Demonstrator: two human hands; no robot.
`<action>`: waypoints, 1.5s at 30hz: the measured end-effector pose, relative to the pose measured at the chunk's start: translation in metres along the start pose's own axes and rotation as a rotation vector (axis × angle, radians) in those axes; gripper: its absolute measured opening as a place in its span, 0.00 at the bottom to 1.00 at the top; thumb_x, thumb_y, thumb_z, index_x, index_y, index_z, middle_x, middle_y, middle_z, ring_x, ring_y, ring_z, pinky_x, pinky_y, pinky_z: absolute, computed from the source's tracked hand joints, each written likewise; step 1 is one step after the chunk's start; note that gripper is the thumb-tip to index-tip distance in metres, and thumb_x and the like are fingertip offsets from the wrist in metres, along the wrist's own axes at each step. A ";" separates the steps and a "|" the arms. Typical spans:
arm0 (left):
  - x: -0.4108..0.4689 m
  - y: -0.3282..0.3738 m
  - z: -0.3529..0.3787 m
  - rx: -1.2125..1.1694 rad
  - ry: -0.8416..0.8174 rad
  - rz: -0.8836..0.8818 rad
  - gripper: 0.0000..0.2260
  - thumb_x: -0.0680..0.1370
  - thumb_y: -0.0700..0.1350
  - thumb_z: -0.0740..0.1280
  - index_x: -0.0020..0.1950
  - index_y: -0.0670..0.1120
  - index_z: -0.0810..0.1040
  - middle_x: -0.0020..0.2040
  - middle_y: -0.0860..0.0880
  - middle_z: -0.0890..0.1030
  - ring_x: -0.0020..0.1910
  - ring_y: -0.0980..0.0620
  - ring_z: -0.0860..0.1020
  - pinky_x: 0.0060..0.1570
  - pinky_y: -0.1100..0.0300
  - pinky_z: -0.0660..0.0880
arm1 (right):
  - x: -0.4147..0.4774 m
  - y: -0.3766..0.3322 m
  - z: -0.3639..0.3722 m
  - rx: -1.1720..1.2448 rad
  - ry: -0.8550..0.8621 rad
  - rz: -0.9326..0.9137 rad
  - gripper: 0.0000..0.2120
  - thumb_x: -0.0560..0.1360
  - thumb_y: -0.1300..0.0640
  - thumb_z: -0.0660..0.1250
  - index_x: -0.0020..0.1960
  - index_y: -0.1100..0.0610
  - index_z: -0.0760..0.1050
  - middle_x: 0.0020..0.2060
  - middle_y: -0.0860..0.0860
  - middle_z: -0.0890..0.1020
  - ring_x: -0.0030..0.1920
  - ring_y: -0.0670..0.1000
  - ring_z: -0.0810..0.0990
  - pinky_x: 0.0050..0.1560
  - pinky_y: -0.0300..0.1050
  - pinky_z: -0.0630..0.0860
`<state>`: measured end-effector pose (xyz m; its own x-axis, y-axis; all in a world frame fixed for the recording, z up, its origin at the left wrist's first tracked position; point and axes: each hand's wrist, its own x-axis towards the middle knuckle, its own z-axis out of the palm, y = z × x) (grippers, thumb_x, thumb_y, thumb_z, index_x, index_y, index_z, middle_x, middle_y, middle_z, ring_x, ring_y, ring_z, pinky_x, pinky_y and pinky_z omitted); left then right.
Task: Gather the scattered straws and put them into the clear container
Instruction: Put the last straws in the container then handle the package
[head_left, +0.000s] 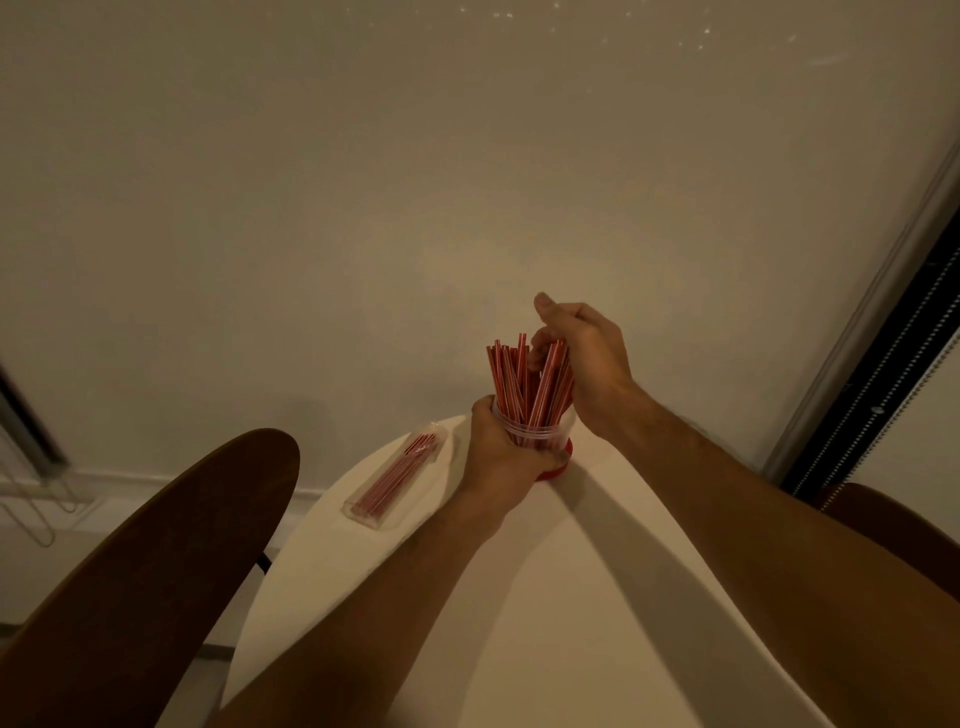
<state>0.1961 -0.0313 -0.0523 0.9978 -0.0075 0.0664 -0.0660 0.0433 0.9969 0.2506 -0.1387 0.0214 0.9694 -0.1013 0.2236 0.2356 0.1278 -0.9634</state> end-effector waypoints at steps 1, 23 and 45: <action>0.000 0.000 0.000 0.002 0.001 -0.001 0.40 0.63 0.34 0.81 0.69 0.46 0.64 0.58 0.49 0.78 0.53 0.53 0.80 0.37 0.69 0.79 | 0.003 -0.003 -0.001 -0.007 0.007 -0.006 0.19 0.71 0.45 0.74 0.47 0.61 0.77 0.31 0.52 0.82 0.33 0.53 0.80 0.39 0.46 0.80; -0.004 0.002 0.001 0.005 0.019 0.013 0.42 0.61 0.30 0.80 0.70 0.45 0.63 0.62 0.47 0.77 0.56 0.49 0.79 0.49 0.50 0.82 | 0.042 -0.056 -0.020 -0.417 0.004 -0.133 0.18 0.77 0.41 0.64 0.48 0.55 0.81 0.46 0.51 0.85 0.50 0.51 0.83 0.56 0.51 0.78; -0.063 0.010 -0.140 0.703 0.396 0.006 0.11 0.76 0.52 0.68 0.50 0.45 0.81 0.43 0.49 0.82 0.40 0.54 0.79 0.36 0.59 0.74 | -0.131 0.042 0.070 -0.447 -0.286 0.398 0.22 0.75 0.46 0.66 0.45 0.68 0.78 0.27 0.59 0.82 0.21 0.56 0.76 0.19 0.41 0.69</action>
<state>0.1342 0.1091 -0.0528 0.9181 0.3513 0.1837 0.0688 -0.5976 0.7988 0.1383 -0.0515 -0.0377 0.9711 0.1432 -0.1907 -0.1355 -0.3263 -0.9355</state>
